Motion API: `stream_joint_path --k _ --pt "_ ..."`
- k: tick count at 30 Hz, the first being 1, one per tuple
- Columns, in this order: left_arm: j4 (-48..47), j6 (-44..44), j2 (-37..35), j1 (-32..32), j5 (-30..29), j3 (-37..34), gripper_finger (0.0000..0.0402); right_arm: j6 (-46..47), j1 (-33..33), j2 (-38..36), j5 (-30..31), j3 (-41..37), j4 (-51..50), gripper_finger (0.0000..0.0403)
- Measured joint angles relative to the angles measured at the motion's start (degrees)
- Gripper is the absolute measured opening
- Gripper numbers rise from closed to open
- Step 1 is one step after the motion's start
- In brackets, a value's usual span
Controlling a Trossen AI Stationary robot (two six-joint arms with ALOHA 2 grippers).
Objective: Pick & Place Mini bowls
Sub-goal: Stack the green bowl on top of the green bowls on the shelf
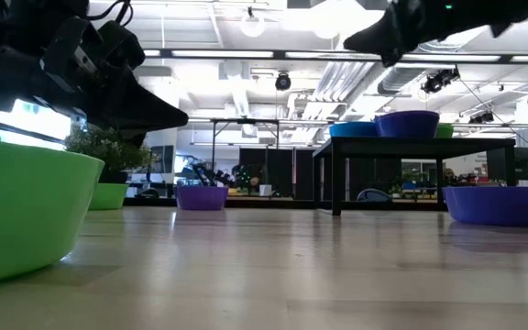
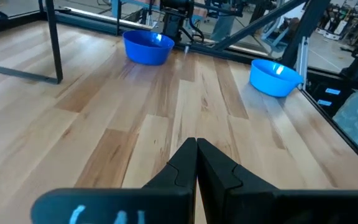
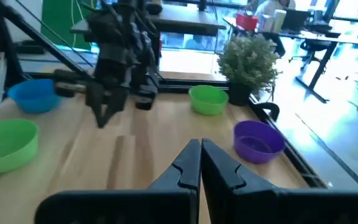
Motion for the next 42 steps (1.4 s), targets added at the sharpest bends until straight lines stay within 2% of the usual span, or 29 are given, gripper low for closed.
stream_joint_path --k 6,13,19,24,26,29,32,35,42 --pt "-1.25 -0.15 -0.57 0.67 -1.96 0.17 0.0004 0.77 8.48 -2.03 8.59 -4.53 5.18 0.0001" --pt "-6.15 -1.66 -3.52 6.24 0.26 0.57 0.0004 0.77 16.43 -1.78 15.69 -4.83 5.63 0.0001" --pt "-23.8 -1.81 -9.76 13.58 3.61 5.58 0.0004 0.77 21.84 -1.78 18.71 -4.84 5.54 0.0001" --pt "-44.91 -0.89 -13.92 18.3 3.65 13.1 0.0004 0.76 25.09 -1.78 22.07 -4.84 5.5 0.0002" --pt "-56.37 -0.82 -15.19 20.22 4.6 16.99 0.0004 0.77 26.05 -1.78 22.45 -4.84 5.48 0.0001" --pt "-72.57 -0.73 -15.26 23.03 7.38 23.34 0.0004 0.76 27.37 -1.78 22.46 -4.84 5.46 0.0001" --pt "-84.49 -0.73 -15.28 25.23 7.38 28.28 0.0004 0.44 28.46 -1.78 22.45 -4.84 5.44 0.0002" --pt "-90.91 -0.03 -15.28 27.66 6.03 30.89 0.0004 -0.27 29.23 -1.78 22.46 -4.84 5.39 0.0001" --pt "-98.88 1.97 -15.28 35.77 4.38 31.23 0.0004 -0.8 29.86 -1.76 22.46 -4.84 4.97 0.0001"
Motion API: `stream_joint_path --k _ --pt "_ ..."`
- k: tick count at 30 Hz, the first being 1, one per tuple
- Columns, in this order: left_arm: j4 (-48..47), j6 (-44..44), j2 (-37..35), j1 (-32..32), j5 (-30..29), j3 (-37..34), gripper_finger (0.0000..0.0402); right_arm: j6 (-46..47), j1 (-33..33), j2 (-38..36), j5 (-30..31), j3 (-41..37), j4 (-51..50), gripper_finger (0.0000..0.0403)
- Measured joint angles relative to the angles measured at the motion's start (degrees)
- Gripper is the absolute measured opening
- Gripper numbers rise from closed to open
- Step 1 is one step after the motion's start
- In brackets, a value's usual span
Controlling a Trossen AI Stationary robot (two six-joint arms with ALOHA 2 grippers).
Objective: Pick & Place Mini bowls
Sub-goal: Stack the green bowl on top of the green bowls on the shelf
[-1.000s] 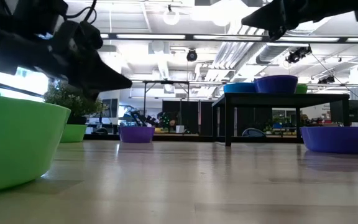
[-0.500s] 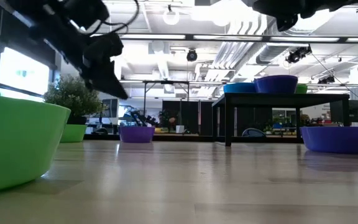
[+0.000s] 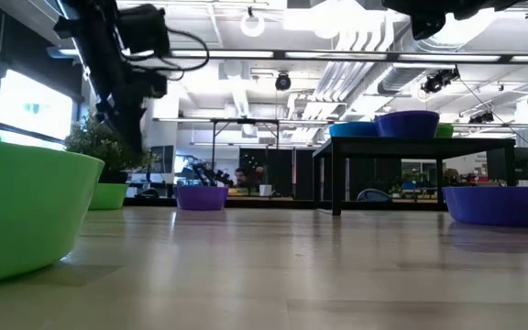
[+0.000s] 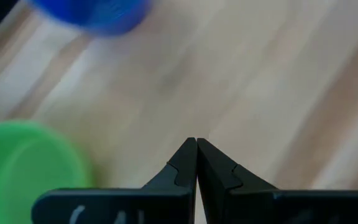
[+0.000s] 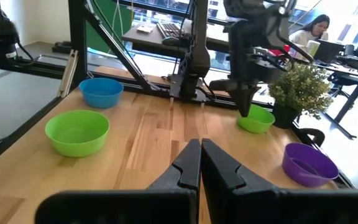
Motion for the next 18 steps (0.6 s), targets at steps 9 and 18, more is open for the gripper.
stream_joint_path --k 9,18 --pt "-3.99 -0.18 1.9 11.78 2.11 -0.02 0.0005 -0.4 -0.02 0.0 0.0 0.0 -0.42 0.0001" --pt "-3.96 3.78 7.34 17.53 0.69 -0.04 0.009 -0.22 -0.04 0.0 0.0 0.0 -0.43 0.0001"
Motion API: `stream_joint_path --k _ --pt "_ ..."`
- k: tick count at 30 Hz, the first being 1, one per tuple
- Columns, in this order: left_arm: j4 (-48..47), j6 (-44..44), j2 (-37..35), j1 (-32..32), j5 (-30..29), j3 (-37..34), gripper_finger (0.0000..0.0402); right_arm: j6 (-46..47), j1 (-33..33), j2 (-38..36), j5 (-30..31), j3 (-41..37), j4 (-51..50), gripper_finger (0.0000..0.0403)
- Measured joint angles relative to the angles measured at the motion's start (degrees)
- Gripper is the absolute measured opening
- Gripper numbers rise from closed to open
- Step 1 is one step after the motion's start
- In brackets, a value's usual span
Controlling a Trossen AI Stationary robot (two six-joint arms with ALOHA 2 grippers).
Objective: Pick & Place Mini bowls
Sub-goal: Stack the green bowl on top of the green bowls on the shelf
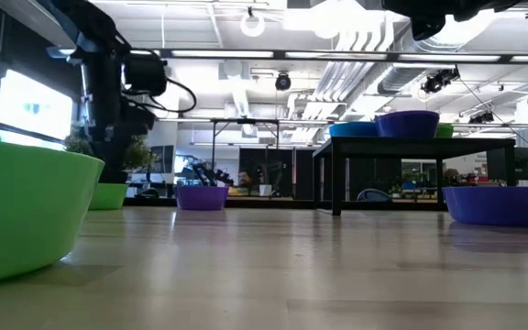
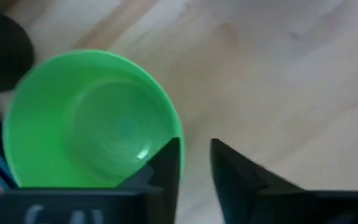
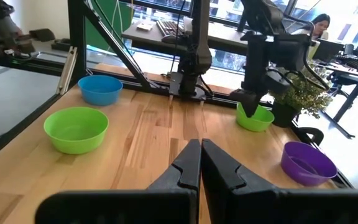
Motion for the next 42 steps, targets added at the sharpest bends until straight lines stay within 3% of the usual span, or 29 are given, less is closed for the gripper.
stream_joint_path --k 5,9,16,22,25,29,34,42 --pt "1.77 3.04 2.29 -0.04 -1.79 0.0 0.0152 0.2 0.0 0.0 0.0 0.0 -0.01 0.0001" --pt "3.07 3.03 4.42 -0.02 -4.66 0.0 0.0157 0.21 0.0 0.0 0.0 0.0 0.0 0.0002" --pt "4.11 3.68 8.15 -0.04 -4.57 -0.88 0.0106 0.23 0.0 0.0 0.0 0.02 0.0 0.0001" --pt "4.27 4.33 9.01 -0.14 -2.9 -1.36 0.0019 0.24 0.0 0.0 0.0 0.02 0.0 0.0001" --pt "4.29 4.5 8.46 -1.48 -1.69 -1.34 0.001 0.24 0.0 0.0 0.02 0.02 0.01 0.0002" --pt "4.75 4.29 5.84 -7.02 1.01 -1.33 0.0005 0.24 0.0 0.0 0.92 0.02 0.02 0.0001" --pt "9.63 1.07 2.85 -19.09 6.94 -1.29 0.0004 0.24 -0.02 0.0 1.95 0.02 0.02 0.0002" --pt "31.31 -6.41 5.81 -38.77 7.58 -1.16 0.0002 0.26 -0.02 0.02 2.4 0.04 0.33 0.0001"
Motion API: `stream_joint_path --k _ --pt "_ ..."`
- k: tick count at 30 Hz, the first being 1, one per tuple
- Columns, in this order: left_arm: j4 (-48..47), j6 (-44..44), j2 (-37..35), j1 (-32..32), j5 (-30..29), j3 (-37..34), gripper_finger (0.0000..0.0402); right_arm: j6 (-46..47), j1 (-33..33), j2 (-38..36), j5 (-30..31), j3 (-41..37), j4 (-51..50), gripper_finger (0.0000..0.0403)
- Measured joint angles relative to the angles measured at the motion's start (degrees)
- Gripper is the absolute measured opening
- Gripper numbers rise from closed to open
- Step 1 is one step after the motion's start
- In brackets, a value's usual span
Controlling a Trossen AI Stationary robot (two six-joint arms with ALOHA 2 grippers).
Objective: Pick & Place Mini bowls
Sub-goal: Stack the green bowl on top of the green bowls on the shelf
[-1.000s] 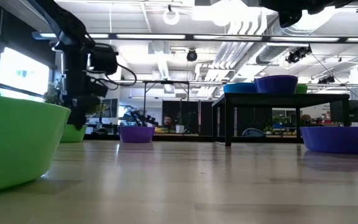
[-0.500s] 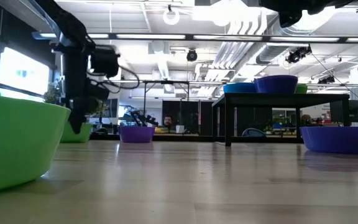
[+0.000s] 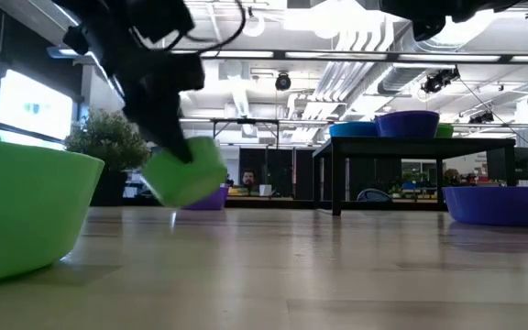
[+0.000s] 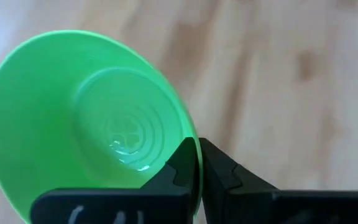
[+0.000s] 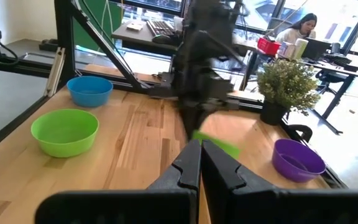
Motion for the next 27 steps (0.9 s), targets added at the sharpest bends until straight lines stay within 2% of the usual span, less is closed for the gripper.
stream_joint_path --k 3,7,18,22,27 --pt "4.44 -0.62 3.14 -3.97 -1.15 2.51 0.0002 0.0 0.0 0.0 0.5 0.0 0.23 0.0001" --pt "4.44 1.16 9.24 -6.87 -4.04 8.97 0.0001 0.0 0.0 0.0 0.61 0.0 0.61 0.0002" --pt "0.55 8.63 25.52 -7.8 -3.5 26.69 0.0001 1.07 0.0 0.0 0.83 0.0 0.42 0.0001" --pt "-1.94 9.99 29.06 -7.83 -3.45 30.46 0.0002 1.07 0.0 0.0 0.83 0.0 0.33 0.0001" --pt "-2.91 9.96 29.95 -7.83 -3.17 30.95 0.002 1.29 0.0 0.0 0.79 0.0 0.26 0.0002"
